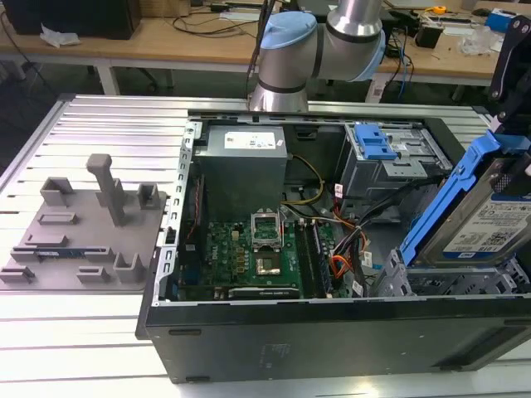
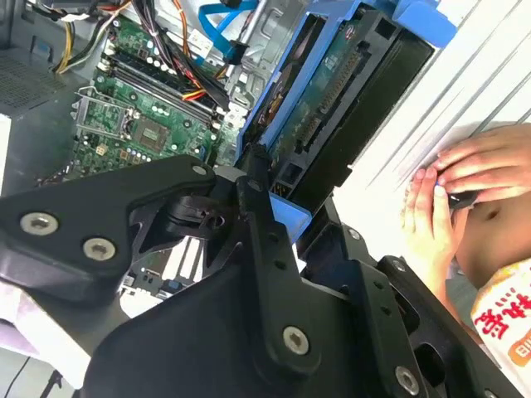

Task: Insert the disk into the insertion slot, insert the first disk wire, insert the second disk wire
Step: 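Insert the disk into the insertion slot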

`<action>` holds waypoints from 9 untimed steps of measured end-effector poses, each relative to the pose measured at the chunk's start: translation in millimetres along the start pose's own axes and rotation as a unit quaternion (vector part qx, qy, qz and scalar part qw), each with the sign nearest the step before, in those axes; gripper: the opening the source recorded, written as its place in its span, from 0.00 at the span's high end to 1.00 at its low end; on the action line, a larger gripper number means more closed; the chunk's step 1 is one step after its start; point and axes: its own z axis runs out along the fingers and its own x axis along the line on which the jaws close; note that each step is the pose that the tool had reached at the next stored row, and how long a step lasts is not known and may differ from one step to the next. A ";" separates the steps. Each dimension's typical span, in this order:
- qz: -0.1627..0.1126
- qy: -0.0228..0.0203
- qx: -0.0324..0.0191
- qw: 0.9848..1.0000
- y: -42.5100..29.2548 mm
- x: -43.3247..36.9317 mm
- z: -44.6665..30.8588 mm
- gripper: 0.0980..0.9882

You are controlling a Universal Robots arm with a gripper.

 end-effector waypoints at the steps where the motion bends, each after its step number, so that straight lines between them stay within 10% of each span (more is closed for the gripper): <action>1: 0.000 -0.004 0.001 1.000 0.0 0.1 0.1 0.70; 7: -0.001 -0.012 0.006 1.000 0.2 0.4 0.2 0.70; 9: -0.001 -0.013 0.024 1.000 0.8 0.2 1.3 0.70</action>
